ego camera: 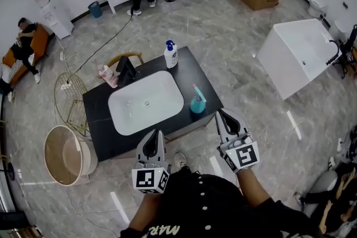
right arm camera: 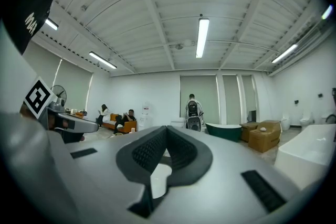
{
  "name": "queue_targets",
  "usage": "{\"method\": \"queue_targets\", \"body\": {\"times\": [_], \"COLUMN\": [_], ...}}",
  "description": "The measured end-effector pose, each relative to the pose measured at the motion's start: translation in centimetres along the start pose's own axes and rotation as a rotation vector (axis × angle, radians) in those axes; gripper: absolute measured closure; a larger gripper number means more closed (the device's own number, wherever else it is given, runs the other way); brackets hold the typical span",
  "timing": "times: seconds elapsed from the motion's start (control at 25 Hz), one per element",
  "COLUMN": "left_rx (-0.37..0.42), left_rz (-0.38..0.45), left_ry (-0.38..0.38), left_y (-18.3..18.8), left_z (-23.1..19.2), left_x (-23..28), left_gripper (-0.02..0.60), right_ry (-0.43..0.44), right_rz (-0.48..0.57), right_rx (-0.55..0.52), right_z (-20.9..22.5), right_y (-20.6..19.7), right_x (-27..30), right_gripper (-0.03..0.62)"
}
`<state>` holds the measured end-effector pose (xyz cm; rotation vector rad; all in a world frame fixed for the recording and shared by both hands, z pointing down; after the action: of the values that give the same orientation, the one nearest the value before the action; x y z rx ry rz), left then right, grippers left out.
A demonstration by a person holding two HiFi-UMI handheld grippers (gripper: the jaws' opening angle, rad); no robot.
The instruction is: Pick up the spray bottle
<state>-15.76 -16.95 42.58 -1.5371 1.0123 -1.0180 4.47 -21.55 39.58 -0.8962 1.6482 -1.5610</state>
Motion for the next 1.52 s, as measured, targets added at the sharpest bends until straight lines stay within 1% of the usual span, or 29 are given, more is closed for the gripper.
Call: {"method": "queue_targets", "body": {"times": [0.12,0.24,0.36,0.48,0.56,0.8,0.92,1.0,1.04,1.12,1.24,1.4,1.52], "left_rx": [-0.003,0.009,0.01,-0.009,-0.022,-0.048,-0.051,-0.06,-0.064,-0.069,-0.089,-0.132,-0.143], "left_rz": [0.006,-0.011,-0.03,-0.056,-0.066,-0.081,-0.083,-0.092,-0.099,-0.115,-0.145,-0.224,-0.245], "left_ry": [-0.022,-0.036,-0.042,-0.043,-0.041,-0.04,-0.042,-0.048,-0.052,-0.061,-0.071,-0.061,-0.059], "left_y": [0.5,0.7,0.7,-0.1,-0.6,-1.5,-1.7,-2.2,-2.6,-3.6,-5.5,-8.4,-10.3], "left_z": [-1.8,-3.3,-4.2,-4.5,-4.2,-2.7,-2.1,-1.5,-1.3,-0.8,-0.4,0.0,-0.4], "left_x": [2.3,4.0,5.1,6.2,6.7,7.6,8.0,8.0,7.9,7.6,7.2,5.8,6.3], "left_gripper": [0.561,0.561,0.561,0.561,0.561,0.561,0.561,0.561,0.561,0.561,0.561,0.561,0.561], "right_ry": [-0.006,-0.021,-0.032,-0.045,-0.042,0.009,0.051,0.082,0.099,0.135,0.182,0.239,0.246], "right_rz": [0.001,-0.01,-0.002,-0.041,-0.048,-0.103,-0.114,-0.133,-0.157,-0.22,-0.288,-0.347,-0.341], "right_rx": [0.011,0.008,0.007,0.021,0.015,0.014,0.006,0.006,0.015,0.04,0.053,0.05,0.063], "right_z": [0.3,0.4,1.2,1.9,2.7,3.7,3.9,4.2,4.2,3.9,3.7,2.8,2.8], "right_y": [-0.1,-0.3,-0.5,-1.2,-1.9,-4.0,-5.2,-6.8,-7.8,-10.1,-13.9,-19.2,-21.1], "right_x": [3.0,5.2,6.3,6.8,7.0,7.9,8.6,9.2,9.6,10.5,12.0,12.9,14.7], "right_gripper": [0.6,0.6,0.6,0.6,0.6,0.6,0.599,0.599,0.582,0.479,0.396,0.359,0.358]}}
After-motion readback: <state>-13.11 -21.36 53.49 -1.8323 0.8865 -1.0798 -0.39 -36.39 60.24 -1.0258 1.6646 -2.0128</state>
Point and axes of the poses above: the fingertips, and each gripper's own axes: x forward along the fingers, z to its right, y out of its top, the point moved 1 cm from there along -x, backward along the fingers
